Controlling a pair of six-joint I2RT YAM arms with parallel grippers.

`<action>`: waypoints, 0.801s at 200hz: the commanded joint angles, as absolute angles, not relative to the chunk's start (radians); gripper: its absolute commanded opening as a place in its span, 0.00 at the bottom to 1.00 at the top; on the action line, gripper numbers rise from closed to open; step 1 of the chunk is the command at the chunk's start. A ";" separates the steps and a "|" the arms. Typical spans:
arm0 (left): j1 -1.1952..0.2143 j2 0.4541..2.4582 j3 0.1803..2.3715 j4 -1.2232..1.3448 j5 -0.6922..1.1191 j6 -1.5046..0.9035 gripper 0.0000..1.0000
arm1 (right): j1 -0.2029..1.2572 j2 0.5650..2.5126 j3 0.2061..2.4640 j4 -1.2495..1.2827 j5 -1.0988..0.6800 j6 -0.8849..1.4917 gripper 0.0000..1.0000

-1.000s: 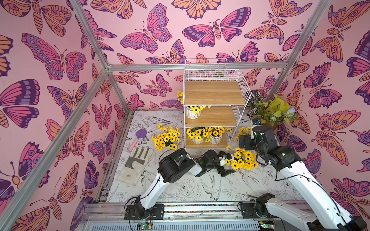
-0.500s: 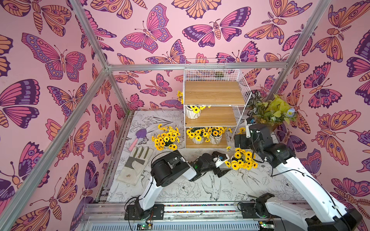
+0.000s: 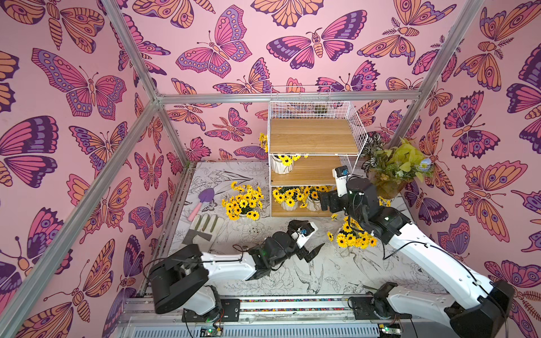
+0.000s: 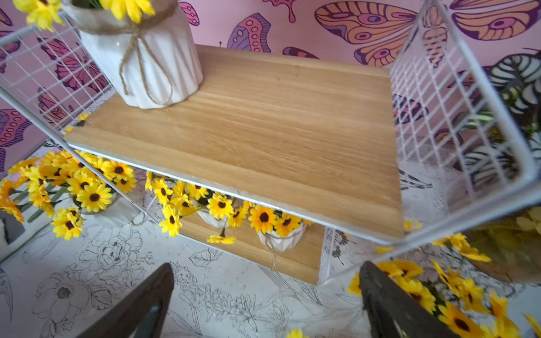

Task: Take the sunflower pots off the shelves
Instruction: Place the sunflower pot at the center of the board, then pick up the sunflower pot from the shelf.

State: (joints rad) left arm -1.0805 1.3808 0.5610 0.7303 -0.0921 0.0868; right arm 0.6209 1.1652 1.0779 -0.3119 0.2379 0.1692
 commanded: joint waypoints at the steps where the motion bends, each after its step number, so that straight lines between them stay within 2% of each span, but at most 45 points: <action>1: -1.081 1.219 0.530 0.520 -0.177 0.040 1.00 | 0.649 1.207 1.064 -0.177 0.201 0.131 0.99; 60: -1.071 0.914 0.574 0.193 -0.350 0.031 1.00 | 0.684 1.332 1.055 0.038 0.160 0.092 0.99; 113: -1.008 0.801 0.618 0.074 -0.371 0.011 1.00 | 0.693 1.465 1.109 0.153 0.117 0.043 0.99; 160: -0.973 0.762 0.632 0.069 -0.367 -0.001 1.00 | 0.692 1.541 1.148 0.220 0.095 0.038 0.99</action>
